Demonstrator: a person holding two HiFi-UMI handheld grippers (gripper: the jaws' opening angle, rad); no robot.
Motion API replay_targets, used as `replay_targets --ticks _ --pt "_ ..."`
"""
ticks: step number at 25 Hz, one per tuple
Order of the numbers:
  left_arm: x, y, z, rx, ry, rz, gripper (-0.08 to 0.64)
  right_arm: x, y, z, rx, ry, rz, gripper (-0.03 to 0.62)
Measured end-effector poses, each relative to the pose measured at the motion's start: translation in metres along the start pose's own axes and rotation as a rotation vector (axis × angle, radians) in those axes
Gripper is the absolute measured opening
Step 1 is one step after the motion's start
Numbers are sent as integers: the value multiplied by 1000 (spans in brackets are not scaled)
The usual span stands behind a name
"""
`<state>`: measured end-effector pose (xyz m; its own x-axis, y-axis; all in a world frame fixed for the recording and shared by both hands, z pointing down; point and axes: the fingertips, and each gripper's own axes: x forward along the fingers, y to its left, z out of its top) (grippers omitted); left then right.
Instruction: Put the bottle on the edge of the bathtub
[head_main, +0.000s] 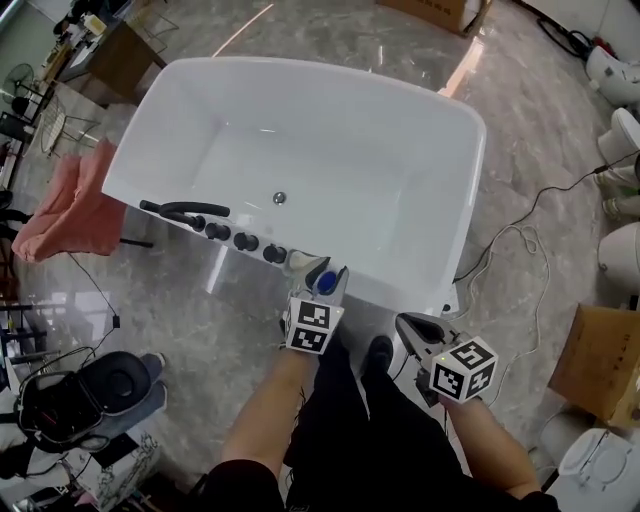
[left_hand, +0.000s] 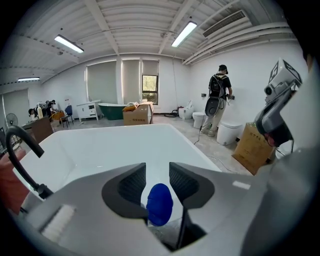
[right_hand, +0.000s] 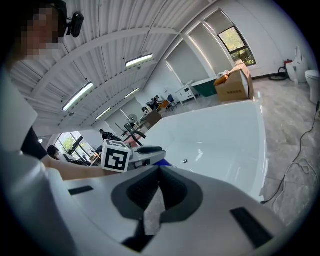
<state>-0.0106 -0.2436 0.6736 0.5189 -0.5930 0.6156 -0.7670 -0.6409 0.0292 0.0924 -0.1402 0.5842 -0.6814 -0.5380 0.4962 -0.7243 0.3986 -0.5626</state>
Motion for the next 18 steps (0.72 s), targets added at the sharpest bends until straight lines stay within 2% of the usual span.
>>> replay_targets --ticks 3,11,18 --pt "-18 5 22 -10 -23 18 153 -6 5 11 -23 -8 16 11" --pt "-80 6 58 -126 -77 83 153 -35 24 33 -45 -48 43 11" --pt "-130 8 64 -151 -77 135 152 -45 42 49 -73 -89 58 11"
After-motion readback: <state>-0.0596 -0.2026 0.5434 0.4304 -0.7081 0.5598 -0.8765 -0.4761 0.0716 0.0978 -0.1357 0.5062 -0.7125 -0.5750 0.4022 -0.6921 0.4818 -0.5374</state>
